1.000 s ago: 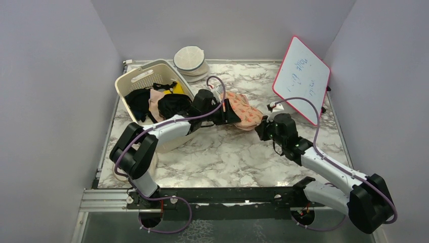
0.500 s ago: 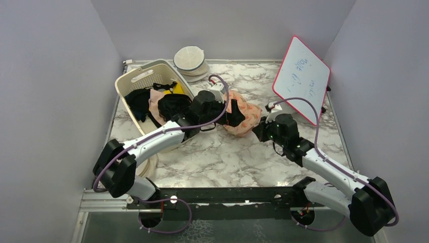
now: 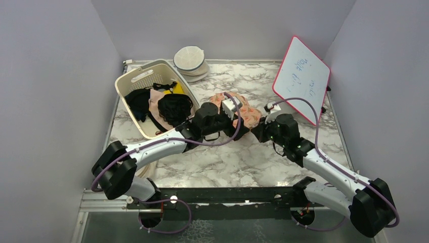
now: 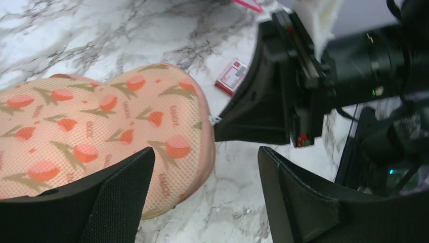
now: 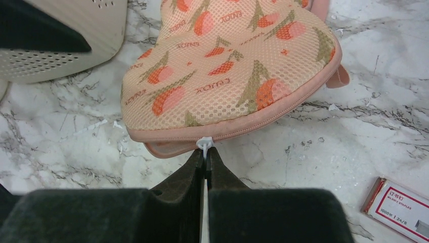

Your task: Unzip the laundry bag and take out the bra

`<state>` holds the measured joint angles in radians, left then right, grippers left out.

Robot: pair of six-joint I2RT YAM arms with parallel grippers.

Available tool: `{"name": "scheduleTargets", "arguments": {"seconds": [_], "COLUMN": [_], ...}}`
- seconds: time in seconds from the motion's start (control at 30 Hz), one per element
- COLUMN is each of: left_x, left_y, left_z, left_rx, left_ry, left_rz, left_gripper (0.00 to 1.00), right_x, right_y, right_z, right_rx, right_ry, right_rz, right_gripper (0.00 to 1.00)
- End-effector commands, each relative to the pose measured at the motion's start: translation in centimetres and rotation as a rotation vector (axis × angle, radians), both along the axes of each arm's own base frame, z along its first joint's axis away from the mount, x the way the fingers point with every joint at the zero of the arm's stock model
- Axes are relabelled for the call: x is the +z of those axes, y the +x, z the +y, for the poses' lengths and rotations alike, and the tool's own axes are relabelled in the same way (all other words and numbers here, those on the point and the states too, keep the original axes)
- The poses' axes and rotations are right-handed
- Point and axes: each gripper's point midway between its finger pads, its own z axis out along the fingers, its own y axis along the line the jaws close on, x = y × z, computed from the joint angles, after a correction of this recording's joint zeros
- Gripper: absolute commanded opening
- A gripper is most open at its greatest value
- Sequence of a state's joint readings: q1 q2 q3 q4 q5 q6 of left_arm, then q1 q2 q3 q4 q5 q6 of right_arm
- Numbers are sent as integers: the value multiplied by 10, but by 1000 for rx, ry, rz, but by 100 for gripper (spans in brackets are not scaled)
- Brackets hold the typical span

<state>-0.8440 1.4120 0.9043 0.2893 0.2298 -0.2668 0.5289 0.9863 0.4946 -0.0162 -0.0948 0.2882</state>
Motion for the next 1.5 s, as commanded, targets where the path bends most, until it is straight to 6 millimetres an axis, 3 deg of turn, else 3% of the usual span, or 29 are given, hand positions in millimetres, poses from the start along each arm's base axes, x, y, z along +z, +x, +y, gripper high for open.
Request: {"name": "scheduleTargets", "arguments": {"seconds": [0.0,0.27,0.5,0.83,1.07,1.47], "left_x": [1,-27,-40,-50,-44,-30], "left_y": [-16,3,4,18,17,2], "left_z": [-18,-17,-26,-21,-20,-8], "left_rx": [-155,-98,-118,-61,-79,-136], "left_ry": [81,202,212,291,311,358], "left_rz": [-283,-322,-263,-257,-268,-413], "left_gripper": [65,49,46,20,1,0], "right_x": [17,17,17,13,13,-9], "right_y": [2,-6,-9,-6,0,26], "right_z": [7,12,11,13,5,-27], "right_rx": [48,90,94,90,25,-189], "right_ry": [17,34,38,33,16,-114], "right_rz": [-50,-43,-48,-25,-15,66], "right_gripper": [1,1,1,1,1,1]}}
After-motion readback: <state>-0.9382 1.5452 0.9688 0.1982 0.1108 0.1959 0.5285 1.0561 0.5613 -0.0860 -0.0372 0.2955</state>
